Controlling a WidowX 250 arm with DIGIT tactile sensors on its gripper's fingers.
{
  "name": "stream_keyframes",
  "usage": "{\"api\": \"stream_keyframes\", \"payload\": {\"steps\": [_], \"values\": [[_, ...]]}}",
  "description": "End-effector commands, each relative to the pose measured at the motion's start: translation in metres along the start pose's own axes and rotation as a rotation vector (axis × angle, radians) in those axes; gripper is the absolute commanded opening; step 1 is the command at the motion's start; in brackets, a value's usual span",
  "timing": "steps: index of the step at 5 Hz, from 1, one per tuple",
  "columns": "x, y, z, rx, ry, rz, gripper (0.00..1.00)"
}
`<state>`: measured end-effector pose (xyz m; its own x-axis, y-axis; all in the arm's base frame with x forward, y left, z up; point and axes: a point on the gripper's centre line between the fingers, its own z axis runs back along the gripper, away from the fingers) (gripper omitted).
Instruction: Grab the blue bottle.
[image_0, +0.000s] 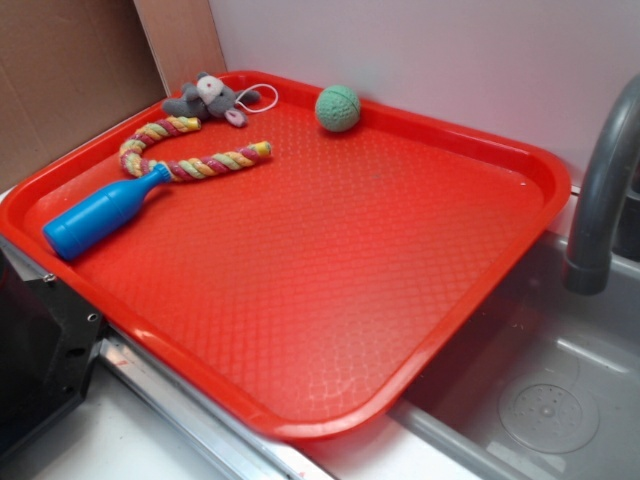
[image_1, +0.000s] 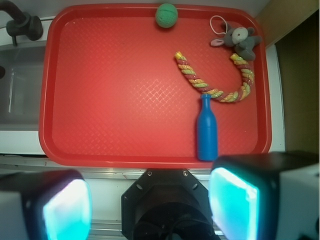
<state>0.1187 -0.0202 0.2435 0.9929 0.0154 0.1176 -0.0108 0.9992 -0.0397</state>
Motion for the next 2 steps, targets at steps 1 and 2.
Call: {"api": "stream_keyframes", "payload": {"steps": [1,2], "values": [[0.0,0.0,0.0,0.0,0.0,0.0,1.0],[-0.006,0.016,-0.012,0.032,-0.063,0.0,1.0]]}}
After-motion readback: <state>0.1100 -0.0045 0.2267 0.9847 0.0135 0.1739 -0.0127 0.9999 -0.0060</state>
